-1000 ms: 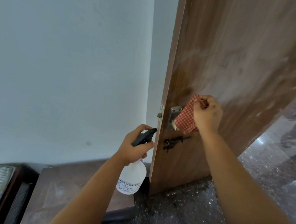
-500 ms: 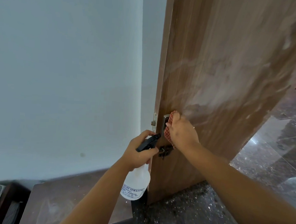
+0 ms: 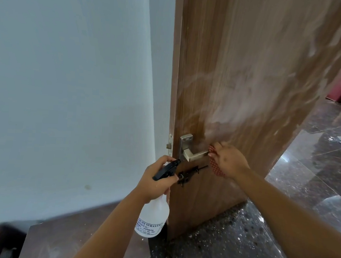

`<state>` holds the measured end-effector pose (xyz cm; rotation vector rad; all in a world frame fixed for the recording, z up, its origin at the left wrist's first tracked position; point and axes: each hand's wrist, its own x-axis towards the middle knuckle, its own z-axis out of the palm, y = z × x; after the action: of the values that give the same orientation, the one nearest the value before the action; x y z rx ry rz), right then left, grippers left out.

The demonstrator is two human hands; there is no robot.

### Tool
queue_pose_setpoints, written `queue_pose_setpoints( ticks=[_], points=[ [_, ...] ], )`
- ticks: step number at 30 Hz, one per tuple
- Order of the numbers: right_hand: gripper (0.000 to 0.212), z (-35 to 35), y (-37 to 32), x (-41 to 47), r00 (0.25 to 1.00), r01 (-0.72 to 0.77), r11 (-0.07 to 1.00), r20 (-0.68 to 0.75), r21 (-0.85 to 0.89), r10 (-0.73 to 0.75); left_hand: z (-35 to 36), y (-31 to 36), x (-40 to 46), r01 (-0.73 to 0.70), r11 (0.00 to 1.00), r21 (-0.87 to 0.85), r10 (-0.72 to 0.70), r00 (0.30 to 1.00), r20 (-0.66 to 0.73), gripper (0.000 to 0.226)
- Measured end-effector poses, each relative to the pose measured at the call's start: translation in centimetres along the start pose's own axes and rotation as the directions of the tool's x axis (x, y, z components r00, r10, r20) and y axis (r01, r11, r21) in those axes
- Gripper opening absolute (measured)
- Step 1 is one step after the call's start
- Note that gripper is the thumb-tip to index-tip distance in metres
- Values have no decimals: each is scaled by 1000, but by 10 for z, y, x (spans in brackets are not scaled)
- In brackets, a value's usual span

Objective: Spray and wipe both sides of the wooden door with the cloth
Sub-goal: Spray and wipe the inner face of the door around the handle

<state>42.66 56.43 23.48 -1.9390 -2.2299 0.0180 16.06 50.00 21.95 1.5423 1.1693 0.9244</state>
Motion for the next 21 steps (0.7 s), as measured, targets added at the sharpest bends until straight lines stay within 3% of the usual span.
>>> queue_pose_setpoints(
  ticks=[3, 7, 12, 19, 21],
  points=[
    [26, 13, -35, -11, 995, 50, 993, -88, 105, -41, 7, 3, 8, 23, 1000, -17, -22, 1000, 19, 35],
    [38, 21, -62, -10, 995, 102, 953, -42, 284, -94, 17, 12, 19, -25, 999, -42, 27, 997, 69, 31],
    [40, 4, -13, 6, 986, 146, 958, 45, 245, -161, 20, 16, 22, -36, 997, -63, 41, 996, 80, 31],
    [23, 7, -51, 17, 981, 143, 984, 114, 109, -155, 13, 4, 20, -36, 999, -34, 39, 997, 72, 34],
    [28, 5, -43, 15, 981, 126, 972, 117, 199, -152, 12, 3, 20, -20, 999, -40, 23, 997, 70, 34]
  ],
)
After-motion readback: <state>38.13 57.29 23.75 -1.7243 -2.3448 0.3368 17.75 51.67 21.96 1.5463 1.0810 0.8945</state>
